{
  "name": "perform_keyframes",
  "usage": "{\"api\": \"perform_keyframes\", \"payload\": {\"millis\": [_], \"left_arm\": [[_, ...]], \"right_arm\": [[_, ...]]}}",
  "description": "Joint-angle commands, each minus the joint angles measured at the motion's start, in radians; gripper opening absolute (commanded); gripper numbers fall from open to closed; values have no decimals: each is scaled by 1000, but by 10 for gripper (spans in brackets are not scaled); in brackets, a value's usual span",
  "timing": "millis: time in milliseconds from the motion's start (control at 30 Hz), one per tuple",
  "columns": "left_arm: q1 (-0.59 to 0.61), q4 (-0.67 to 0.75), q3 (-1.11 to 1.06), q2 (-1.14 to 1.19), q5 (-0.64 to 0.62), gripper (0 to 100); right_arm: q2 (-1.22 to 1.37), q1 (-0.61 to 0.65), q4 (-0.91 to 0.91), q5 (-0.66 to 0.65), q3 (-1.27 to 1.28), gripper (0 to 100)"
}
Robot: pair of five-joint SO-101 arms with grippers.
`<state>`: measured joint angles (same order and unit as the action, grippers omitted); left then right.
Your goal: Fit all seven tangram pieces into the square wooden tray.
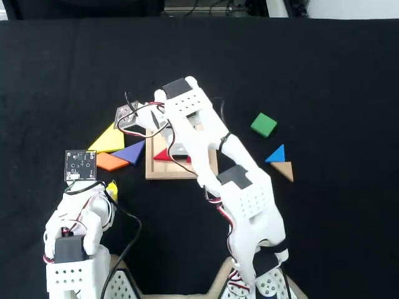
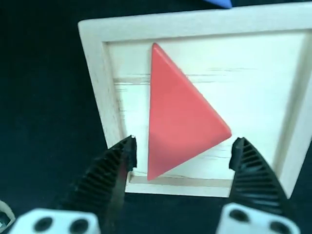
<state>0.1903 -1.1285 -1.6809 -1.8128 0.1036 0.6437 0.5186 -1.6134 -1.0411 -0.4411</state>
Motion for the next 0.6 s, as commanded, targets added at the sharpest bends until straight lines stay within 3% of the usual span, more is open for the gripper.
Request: {"api": "perform_keyframes", "payload": {"millis": [0, 167, 300, 367, 433, 567], "left_arm": [[10, -6, -18, -8, 11, 170], [10, -6, -18, -8, 11, 170], [10, -6, -18, -8, 11, 170], [10, -6, -18, -8, 11, 170], [10, -6, -18, -8, 11, 170], [10, -6, -18, -8, 11, 169]], "right_arm": [[-19, 6, -5, 9, -50, 284], [-13, -31, 2, 5, -223, 240], [33, -14, 74, 78, -263, 5], [74, -32, 124, 109, -263, 53], [114, -55, 172, 115, -265, 6], [163, -101, 190, 114, -275, 10]]}}
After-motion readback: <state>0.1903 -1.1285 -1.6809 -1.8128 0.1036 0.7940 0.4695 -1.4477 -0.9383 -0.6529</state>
